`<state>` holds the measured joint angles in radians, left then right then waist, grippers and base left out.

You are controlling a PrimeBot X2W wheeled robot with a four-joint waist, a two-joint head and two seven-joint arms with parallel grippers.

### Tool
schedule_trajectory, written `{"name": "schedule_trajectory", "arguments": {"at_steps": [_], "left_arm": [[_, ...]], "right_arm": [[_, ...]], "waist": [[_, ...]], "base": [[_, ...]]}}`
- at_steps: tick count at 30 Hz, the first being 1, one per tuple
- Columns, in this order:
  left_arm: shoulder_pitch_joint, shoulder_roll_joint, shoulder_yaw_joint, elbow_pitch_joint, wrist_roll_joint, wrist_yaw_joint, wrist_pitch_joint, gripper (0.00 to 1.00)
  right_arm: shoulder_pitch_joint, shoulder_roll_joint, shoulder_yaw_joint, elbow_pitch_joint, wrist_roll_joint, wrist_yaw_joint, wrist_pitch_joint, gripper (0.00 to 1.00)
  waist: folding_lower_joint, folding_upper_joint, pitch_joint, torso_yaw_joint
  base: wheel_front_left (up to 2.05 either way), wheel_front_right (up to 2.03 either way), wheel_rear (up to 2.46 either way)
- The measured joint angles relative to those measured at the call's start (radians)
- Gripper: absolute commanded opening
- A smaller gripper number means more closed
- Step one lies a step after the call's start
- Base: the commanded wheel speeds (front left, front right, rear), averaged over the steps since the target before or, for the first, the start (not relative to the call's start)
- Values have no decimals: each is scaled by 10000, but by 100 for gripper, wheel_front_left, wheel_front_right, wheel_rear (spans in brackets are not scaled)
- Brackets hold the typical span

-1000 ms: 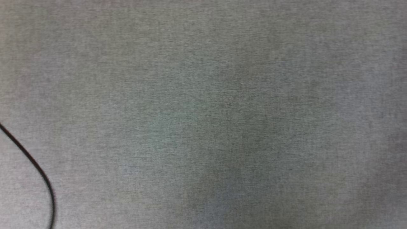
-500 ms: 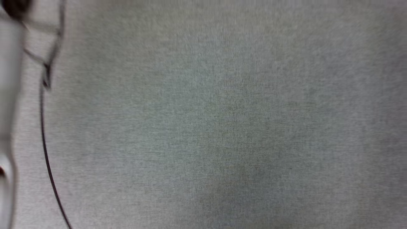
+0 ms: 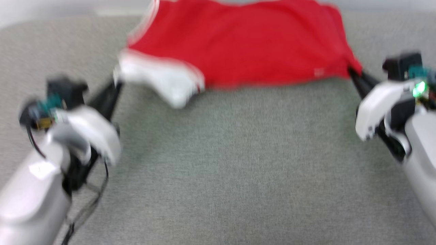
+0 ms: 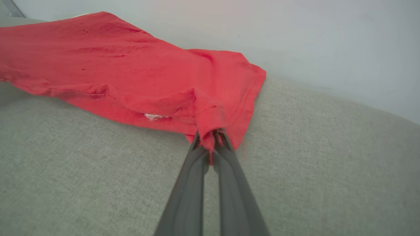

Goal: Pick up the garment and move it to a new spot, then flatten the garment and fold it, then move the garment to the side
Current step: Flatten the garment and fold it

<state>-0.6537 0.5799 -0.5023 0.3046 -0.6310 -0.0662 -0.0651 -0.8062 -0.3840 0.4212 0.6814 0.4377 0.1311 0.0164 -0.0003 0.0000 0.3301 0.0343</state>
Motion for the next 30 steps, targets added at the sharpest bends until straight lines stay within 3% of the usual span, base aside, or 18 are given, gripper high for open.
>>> {"name": "schedule_trajectory", "arguments": {"at_steps": [14,30], "left_arm": [[5304,1592,-748,-4034,-1154,1319,2134,0],[8098,2917,-1043,-6232,-2374,1985,3260,0]], "right_arm": [[3434,-1655,512,-1776,2075,0,842,0],[7140,-2690,-144,-4128,3266,0,2293,0]], "waist": [[0,0,-1907,345],[1,0,-3056,384]], "base": [[0,0,0],[0,0,0]]}}
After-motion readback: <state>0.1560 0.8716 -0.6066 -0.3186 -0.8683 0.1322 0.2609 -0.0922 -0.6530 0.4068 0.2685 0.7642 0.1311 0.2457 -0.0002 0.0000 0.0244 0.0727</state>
